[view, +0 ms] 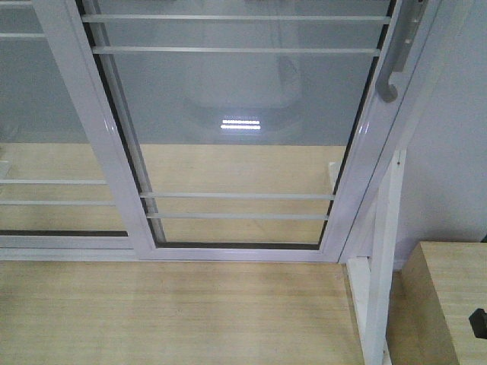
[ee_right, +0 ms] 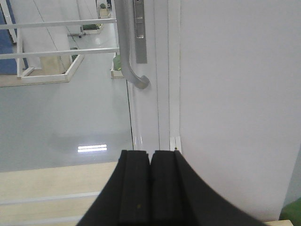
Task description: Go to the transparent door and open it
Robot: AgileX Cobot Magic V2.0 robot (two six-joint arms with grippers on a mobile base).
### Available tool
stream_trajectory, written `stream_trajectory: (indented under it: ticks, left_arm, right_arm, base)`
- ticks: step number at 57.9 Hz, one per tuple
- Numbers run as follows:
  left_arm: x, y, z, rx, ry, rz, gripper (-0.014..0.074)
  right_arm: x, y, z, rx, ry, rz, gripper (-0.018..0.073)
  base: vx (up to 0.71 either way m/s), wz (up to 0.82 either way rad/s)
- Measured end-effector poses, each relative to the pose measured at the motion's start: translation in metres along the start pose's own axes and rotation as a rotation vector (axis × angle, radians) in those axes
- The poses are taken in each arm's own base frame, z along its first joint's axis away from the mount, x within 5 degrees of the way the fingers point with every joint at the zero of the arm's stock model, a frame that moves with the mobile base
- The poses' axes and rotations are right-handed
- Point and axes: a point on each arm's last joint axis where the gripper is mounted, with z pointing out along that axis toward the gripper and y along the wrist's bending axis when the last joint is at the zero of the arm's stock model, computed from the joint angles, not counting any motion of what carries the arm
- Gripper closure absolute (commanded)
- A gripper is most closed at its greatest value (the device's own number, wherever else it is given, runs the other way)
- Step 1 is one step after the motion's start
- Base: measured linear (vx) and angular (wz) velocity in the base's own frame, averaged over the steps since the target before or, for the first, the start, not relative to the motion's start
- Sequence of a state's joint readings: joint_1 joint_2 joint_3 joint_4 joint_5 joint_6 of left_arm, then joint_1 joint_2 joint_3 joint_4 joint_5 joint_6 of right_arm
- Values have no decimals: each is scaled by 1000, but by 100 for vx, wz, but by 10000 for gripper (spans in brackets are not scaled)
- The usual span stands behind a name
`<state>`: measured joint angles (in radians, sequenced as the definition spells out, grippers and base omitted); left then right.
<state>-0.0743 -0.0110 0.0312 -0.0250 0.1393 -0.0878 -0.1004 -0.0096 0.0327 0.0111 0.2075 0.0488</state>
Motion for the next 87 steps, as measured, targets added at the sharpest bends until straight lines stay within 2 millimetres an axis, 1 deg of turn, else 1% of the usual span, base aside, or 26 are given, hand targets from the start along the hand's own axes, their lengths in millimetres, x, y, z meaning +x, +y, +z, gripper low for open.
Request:
stream_trajectory:
  ticks: [31,74,87]
  left_arm:
    - [0,0,0,0,-1,0,603]
    - [1,0,1,-4,18,4,603]
    - [1,0,1,-5,18,6,603]
  right_arm:
    - [0,0,0,0,0,1,568]
    - [1,0,0,-8,7,-1,568]
    - [4,0,0,-6,45,-1,568]
  base:
    - [17,1]
    - [0,-1]
    - [0,0]
